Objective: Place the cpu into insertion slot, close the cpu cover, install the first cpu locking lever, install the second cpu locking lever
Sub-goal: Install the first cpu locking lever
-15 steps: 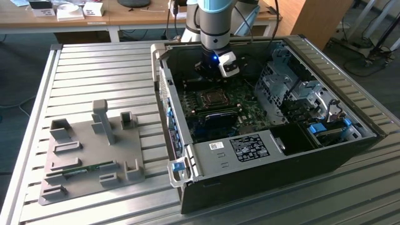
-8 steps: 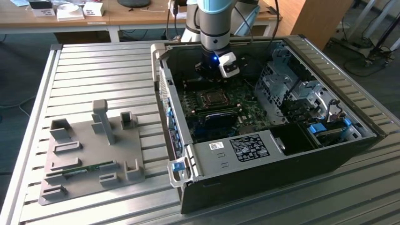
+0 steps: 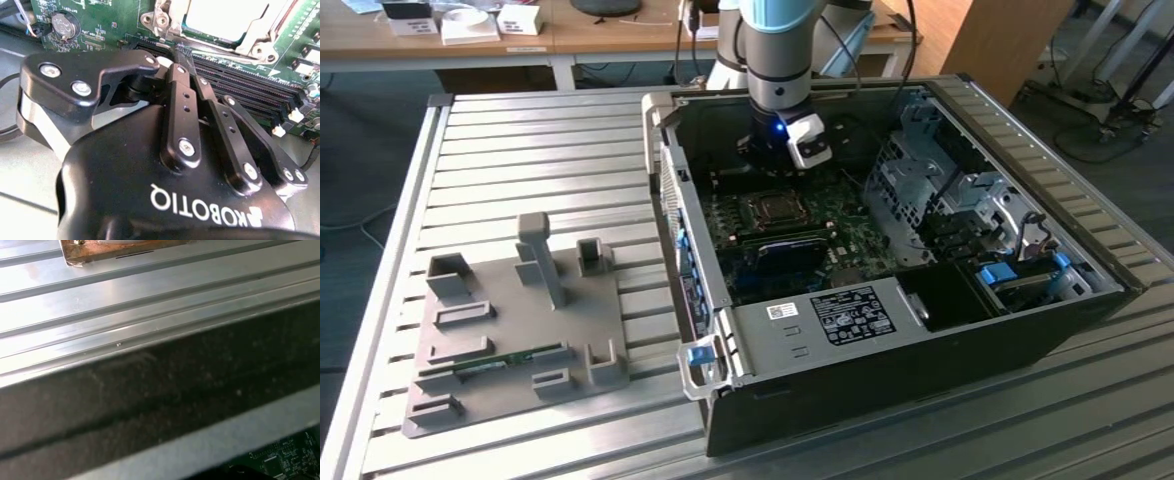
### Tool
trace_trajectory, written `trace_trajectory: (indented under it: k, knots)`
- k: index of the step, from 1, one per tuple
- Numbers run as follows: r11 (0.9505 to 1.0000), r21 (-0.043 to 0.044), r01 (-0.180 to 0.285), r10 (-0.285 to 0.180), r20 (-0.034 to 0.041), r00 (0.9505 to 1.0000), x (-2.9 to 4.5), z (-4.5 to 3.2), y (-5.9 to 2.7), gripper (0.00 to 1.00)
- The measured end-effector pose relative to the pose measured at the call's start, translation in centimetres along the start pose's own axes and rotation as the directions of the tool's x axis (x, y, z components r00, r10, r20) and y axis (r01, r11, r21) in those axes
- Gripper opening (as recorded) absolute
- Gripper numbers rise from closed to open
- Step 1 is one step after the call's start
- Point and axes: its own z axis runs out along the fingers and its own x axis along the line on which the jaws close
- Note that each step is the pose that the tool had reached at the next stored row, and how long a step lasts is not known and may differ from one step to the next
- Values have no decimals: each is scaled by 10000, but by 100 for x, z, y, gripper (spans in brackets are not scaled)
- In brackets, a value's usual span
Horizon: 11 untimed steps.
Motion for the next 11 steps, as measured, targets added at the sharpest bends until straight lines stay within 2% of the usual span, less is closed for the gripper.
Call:
trace_trajectory:
  k: [11]
  knots:
    - [9999,-35,-99,99,35,9999,40,-6,-9,11]
